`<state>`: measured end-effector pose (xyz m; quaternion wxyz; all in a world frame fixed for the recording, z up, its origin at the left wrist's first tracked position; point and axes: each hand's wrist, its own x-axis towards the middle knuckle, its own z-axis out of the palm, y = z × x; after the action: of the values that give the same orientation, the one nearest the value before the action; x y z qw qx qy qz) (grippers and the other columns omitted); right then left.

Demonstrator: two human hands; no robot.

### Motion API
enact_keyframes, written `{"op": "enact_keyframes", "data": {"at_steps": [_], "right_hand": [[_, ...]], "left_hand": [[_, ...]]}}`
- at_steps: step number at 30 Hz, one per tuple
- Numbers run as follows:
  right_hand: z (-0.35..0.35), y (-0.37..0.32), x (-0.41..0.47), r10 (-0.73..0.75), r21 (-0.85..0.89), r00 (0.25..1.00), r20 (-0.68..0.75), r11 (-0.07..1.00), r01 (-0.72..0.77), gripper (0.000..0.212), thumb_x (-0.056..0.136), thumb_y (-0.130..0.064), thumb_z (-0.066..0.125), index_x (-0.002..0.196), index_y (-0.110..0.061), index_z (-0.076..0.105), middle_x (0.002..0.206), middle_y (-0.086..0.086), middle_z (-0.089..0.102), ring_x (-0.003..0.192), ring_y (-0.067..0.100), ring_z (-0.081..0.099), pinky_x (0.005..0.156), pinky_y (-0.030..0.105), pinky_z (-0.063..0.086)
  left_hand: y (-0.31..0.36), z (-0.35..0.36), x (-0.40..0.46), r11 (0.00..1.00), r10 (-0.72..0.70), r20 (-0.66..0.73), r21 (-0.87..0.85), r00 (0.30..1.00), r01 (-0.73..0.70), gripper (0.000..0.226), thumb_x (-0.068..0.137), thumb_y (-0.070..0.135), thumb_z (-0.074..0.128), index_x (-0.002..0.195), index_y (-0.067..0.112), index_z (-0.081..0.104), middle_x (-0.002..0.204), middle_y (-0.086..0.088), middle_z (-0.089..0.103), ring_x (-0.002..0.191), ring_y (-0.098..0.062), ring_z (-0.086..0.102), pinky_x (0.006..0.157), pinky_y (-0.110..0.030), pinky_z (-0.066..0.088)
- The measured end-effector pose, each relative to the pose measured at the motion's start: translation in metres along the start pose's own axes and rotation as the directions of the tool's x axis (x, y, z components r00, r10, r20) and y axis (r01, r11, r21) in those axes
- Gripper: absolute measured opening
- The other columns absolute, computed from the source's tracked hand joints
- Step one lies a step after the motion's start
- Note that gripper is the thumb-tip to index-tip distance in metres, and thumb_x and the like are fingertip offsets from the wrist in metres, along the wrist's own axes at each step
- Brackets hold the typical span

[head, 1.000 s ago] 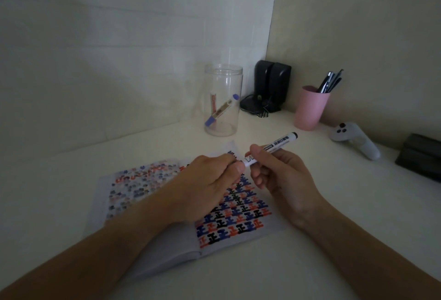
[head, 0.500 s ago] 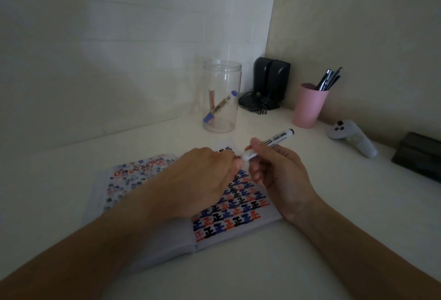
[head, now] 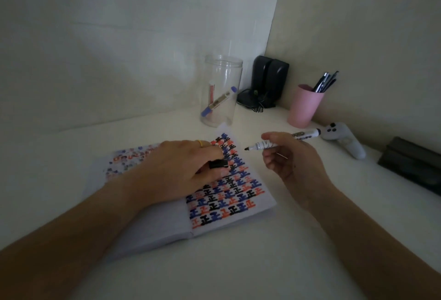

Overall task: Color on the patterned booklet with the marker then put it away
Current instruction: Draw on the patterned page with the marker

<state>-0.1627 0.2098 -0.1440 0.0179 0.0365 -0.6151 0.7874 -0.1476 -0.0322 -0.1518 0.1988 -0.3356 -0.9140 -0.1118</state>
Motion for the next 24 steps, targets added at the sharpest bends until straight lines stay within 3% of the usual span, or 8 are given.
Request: {"op": "enact_keyframes", "data": {"at_steps": [6, 14, 24], "right_hand": [[-0.002, -0.020, -0.046, -0.045, -0.301, 0.984, 0.175, 0.949, 0.097, 0.005, 0.082, -0.001, 0.073, 0.087, 0.001, 0.073, 0.069, 0.014, 0.065, 0.061, 0.020, 0.059, 0.056, 0.028, 0.050], [-0.020, 0.011, -0.073, -0.121, -0.394, 0.993, 0.014, 0.912, 0.117, 0.012, 0.082, 0.006, 0.070, 0.074, -0.003, 0.074, 0.060, 0.014, 0.066, 0.054, 0.022, 0.058, 0.052, 0.028, 0.050], [-0.018, 0.010, -0.074, -0.112, -0.491, 0.992, 0.064, 0.861, 0.129, 0.004, 0.079, -0.003, 0.078, 0.077, -0.005, 0.076, 0.063, 0.011, 0.071, 0.059, 0.020, 0.064, 0.061, 0.032, 0.055]], "left_hand": [[-0.006, 0.006, -0.002, 0.998, 0.000, 0.069, -0.055, 0.998, 0.004, 0.039, 0.093, 0.066, 0.039, 0.110, 0.039, 0.061, 0.098, 0.015, 0.060, 0.080, -0.003, 0.056, 0.070, -0.030, 0.050], [-0.010, 0.010, 0.002, 0.990, 0.013, 0.133, -0.142, 0.991, 0.006, 0.037, 0.091, 0.065, 0.047, 0.114, 0.042, 0.064, 0.096, 0.017, 0.059, 0.084, -0.003, 0.056, 0.071, -0.029, 0.048], [-0.011, 0.010, 0.002, 0.991, 0.005, 0.134, -0.132, 0.991, 0.013, 0.035, 0.090, 0.066, 0.048, 0.113, 0.045, 0.064, 0.096, 0.017, 0.060, 0.084, -0.002, 0.058, 0.072, -0.033, 0.051]]}}
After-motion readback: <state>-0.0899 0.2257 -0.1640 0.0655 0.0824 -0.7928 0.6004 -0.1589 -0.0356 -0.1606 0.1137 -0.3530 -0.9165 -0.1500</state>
